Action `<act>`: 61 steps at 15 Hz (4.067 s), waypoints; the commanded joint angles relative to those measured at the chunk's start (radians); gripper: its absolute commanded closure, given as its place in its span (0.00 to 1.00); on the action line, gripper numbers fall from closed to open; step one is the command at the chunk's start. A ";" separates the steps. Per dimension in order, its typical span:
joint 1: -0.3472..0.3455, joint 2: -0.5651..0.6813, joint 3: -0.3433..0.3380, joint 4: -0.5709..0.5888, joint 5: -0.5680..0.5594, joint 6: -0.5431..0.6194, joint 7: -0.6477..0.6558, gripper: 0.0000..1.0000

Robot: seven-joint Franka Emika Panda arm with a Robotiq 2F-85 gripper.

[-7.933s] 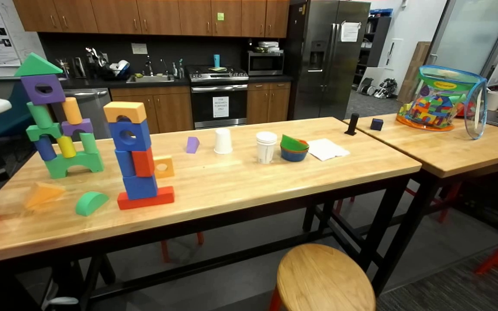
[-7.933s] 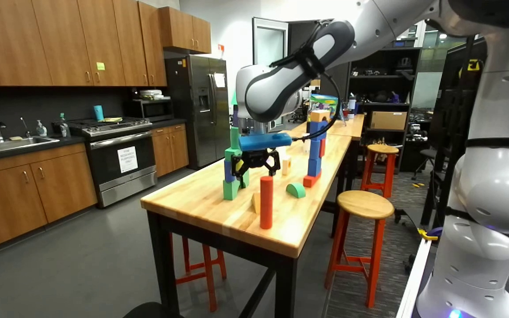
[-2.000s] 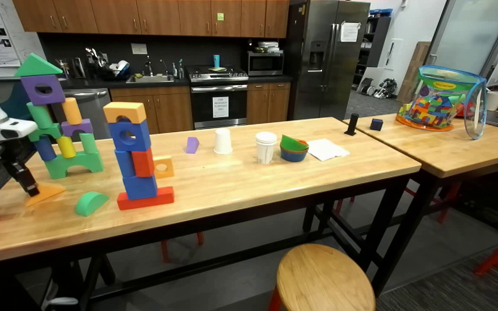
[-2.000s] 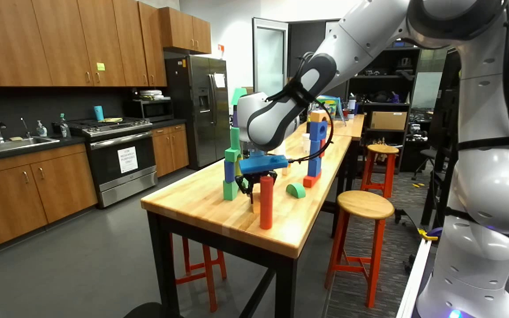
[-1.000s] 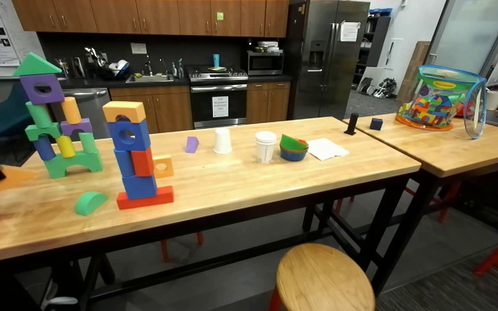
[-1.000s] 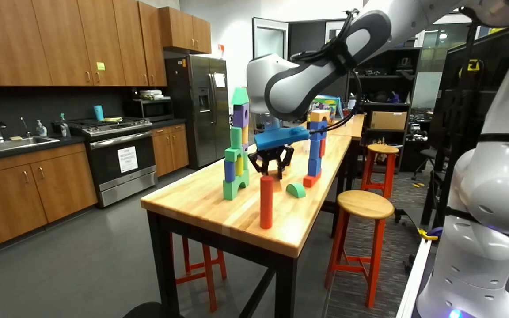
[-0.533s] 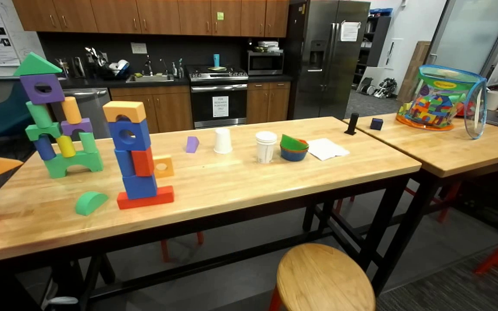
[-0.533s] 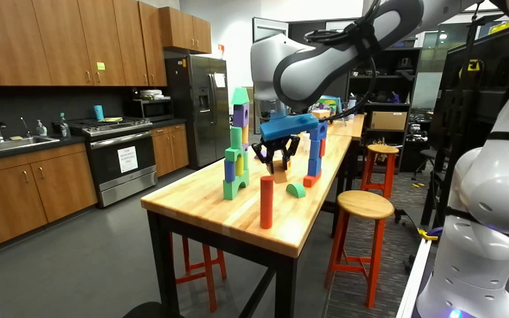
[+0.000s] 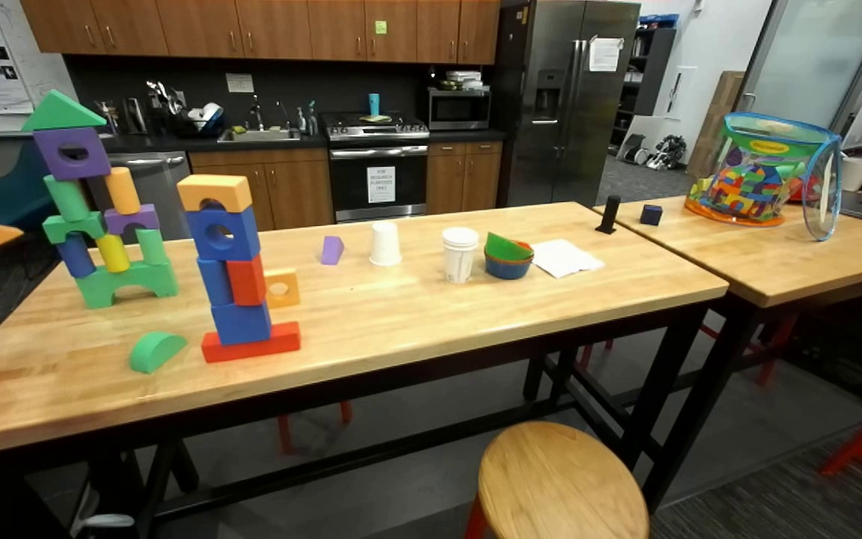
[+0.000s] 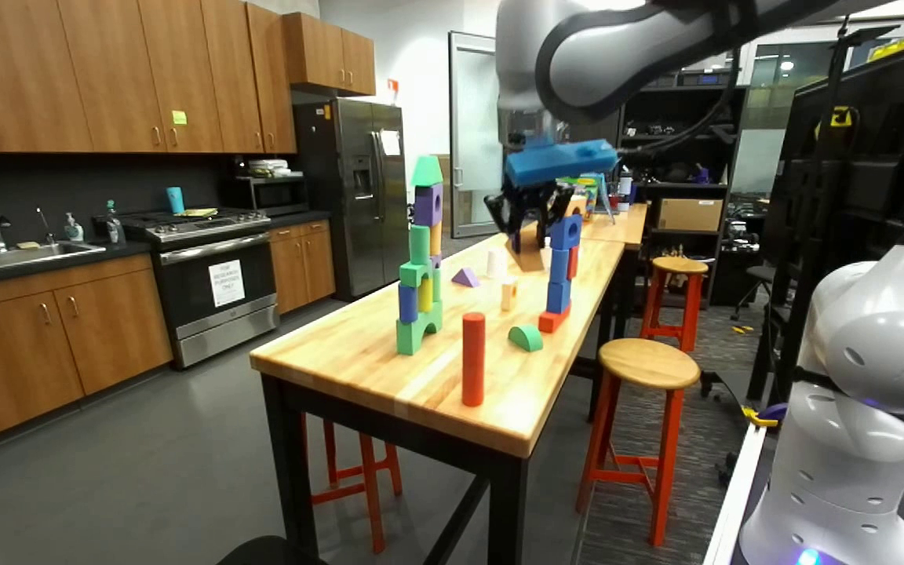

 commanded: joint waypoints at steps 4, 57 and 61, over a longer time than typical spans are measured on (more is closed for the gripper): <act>-0.030 -0.036 0.023 -0.010 0.016 -0.008 -0.019 0.60; -0.141 0.006 -0.038 0.112 0.254 -0.028 0.435 0.60; -0.139 0.011 -0.038 0.111 0.259 -0.027 0.449 0.85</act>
